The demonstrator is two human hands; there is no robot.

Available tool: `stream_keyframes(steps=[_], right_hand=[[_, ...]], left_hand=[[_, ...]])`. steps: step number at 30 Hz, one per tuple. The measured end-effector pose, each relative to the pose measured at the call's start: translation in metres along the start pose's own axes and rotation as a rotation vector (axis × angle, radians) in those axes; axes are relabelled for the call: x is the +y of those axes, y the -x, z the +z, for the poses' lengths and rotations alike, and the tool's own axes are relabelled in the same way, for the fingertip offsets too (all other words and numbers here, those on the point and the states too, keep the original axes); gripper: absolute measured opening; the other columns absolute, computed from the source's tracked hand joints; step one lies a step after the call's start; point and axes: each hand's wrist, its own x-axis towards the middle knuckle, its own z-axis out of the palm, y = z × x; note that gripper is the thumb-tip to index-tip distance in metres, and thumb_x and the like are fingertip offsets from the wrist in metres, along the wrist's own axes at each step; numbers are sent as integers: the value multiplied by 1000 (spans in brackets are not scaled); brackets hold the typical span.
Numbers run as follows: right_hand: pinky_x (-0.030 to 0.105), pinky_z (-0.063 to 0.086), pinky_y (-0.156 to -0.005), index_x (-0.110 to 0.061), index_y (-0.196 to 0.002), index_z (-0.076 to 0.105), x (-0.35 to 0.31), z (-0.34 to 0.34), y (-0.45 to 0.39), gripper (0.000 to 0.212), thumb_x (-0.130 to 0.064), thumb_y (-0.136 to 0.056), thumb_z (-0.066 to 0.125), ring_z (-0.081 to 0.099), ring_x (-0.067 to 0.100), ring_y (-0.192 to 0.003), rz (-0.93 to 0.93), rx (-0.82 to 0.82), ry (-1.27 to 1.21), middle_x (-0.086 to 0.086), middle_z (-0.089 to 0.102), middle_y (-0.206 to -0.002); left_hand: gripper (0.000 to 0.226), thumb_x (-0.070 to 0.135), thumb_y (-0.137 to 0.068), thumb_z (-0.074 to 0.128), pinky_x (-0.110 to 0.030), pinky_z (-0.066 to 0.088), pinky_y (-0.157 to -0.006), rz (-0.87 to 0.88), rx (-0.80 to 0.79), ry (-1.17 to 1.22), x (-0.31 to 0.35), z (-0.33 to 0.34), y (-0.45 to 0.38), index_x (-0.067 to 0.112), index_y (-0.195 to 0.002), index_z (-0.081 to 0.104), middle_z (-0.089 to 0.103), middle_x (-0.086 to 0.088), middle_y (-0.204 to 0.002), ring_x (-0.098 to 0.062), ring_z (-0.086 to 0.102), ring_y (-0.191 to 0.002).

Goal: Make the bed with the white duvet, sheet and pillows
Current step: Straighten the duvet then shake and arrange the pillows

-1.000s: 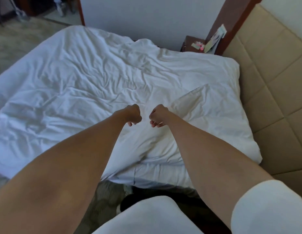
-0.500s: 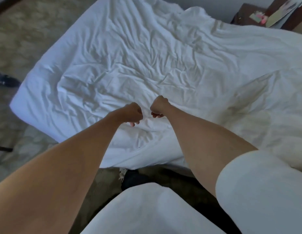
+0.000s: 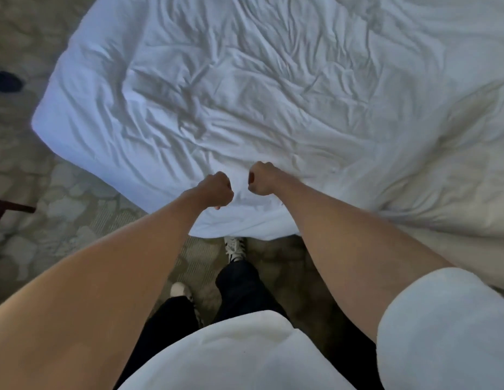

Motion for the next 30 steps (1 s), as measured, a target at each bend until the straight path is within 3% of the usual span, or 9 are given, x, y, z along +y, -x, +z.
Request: stream_keyframes(steps=[7,13,21,26,30], right_hand=[[43,50,-95,-10,-119,57,31,67,26,31,-19,-90,62,57,31,-110,87,-82,25,13,54,-126],[38,42,-96,-16,-131,51,50,99,20,43,-17,-89,60,52,27,-121,59,-127,160,8,52,-135],[38,41,-95,-19,-139,46,71,139,-23,50,-12,-90,58,52,28,-122,-54,-22,274,7,50,-137],[40,30,-112,-22,-148,34,105,177,-48,66,-22,-88,63,41,26,-134,-75,4,450,4,41,-147],[37,30,-109,-20,-141,40,115,190,-63,56,-14,-90,60,47,24,-129,-73,41,598,3,51,-138]], left_hand=[[23,12,-87,45,-43,51,-88,88,-116,-142,-41,79,-4,5,-104,60,63,-17,-112,-35,59,-100],[25,17,-89,48,-44,51,-89,71,-115,-161,-45,117,-21,9,-111,58,61,-16,-114,-36,59,-103],[26,16,-91,48,-46,50,-92,69,-83,-160,-52,157,-64,9,-113,59,62,-13,-116,-33,59,-104],[25,15,-92,47,-45,49,-93,81,-40,-185,-59,178,-98,10,-114,58,59,-12,-117,-31,58,-103],[24,14,-92,45,-45,49,-92,90,-20,-232,-57,191,-121,9,-113,57,57,-13,-118,-32,57,-103]])
